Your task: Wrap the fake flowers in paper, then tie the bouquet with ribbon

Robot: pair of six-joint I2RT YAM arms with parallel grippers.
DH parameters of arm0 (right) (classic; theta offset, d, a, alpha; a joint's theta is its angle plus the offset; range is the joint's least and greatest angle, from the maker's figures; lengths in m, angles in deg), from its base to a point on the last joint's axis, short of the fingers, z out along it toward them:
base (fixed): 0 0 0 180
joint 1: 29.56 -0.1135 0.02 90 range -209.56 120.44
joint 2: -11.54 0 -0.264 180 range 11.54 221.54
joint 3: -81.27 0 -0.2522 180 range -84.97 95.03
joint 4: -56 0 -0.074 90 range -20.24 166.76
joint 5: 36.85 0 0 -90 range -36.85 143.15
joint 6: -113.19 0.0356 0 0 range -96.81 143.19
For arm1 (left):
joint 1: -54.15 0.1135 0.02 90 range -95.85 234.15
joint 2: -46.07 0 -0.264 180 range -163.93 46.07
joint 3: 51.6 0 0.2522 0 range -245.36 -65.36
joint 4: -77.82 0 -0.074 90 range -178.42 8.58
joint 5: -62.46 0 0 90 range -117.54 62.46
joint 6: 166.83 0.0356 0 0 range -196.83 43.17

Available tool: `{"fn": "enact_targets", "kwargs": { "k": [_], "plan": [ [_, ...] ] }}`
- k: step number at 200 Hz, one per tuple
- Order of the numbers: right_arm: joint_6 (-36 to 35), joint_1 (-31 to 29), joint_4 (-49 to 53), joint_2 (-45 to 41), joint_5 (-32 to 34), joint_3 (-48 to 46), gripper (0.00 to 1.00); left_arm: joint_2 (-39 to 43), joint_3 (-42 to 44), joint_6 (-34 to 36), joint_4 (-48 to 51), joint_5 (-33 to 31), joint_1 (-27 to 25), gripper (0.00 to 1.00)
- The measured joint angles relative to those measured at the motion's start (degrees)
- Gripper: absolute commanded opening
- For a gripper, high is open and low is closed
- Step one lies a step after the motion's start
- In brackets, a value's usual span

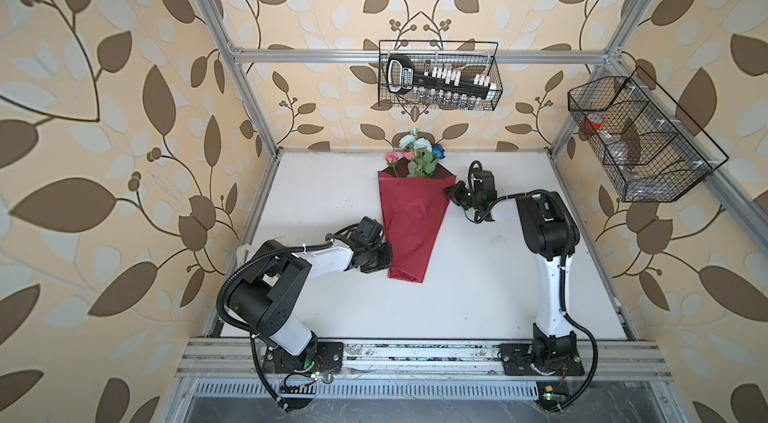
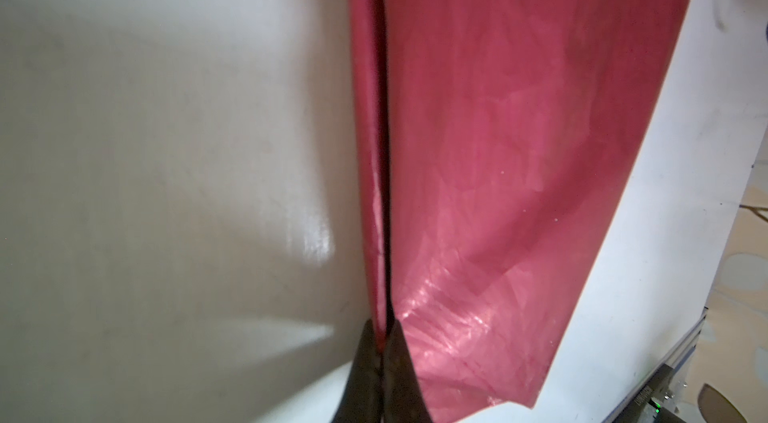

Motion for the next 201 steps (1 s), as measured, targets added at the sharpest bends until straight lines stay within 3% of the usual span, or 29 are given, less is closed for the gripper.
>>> {"fn": "enact_targets", "kwargs": {
  "k": [88, 130, 167, 201],
  "plan": [
    [1.4, 3.8, 7.7, 9.2, -0.4, 17.9, 0.15, 0.2, 0.3, 0.0, -0.4, 0.0, 0.0, 0.0],
    [0.1, 5.5, 13.1, 9.3, -0.6, 21.1, 0.2, 0.6, 1.0, 0.0, -0.9, 0.0, 0.0, 0.0],
    [-3.3, 7.3, 17.8, 9.2, -0.6, 23.9, 0.32, 0.7, 1.2, 0.0, -1.2, 0.4, 0.0, 0.0],
    [-5.6, 7.7, 20.0, 6.6, -0.6, 21.7, 0.34, 0.7, 1.2, 0.0, -1.3, 0.6, 0.0, 0.0]
  ]
}}
